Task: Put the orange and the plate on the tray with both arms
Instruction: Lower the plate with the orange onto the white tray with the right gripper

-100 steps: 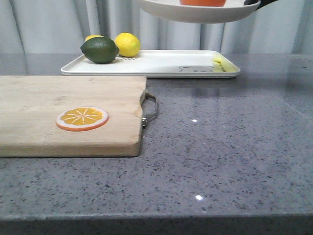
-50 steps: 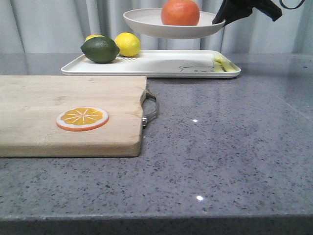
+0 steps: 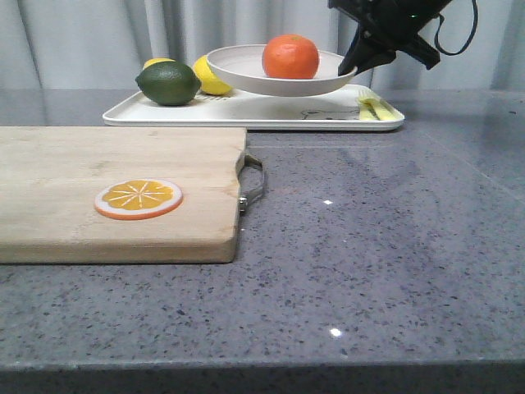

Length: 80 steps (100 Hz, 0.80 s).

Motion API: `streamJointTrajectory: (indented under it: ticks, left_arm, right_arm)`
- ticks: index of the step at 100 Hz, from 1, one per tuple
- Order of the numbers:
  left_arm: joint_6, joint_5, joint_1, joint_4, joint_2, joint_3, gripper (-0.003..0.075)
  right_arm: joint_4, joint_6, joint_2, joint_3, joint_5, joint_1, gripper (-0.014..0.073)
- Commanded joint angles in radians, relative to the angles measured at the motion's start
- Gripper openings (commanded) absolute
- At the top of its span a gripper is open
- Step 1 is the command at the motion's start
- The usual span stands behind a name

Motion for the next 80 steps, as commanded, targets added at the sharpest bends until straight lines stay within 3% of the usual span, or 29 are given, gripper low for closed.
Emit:
streamJointTrajectory:
  ticks: [1, 80]
  left_arm:
    - [-0.009, -0.078, 0.006, -0.01, -0.003, -0.025, 0.0568]
    - [-0.009, -0.078, 0.006, -0.012, -0.003, -0.025, 0.0568]
  right_arm:
    - [0.051, -0.008, -0.054, -0.053, -0.035, -0.003, -0.01]
    - [0.06, -0.008, -0.007, -0.063, -0.072, -0.003, -0.01]
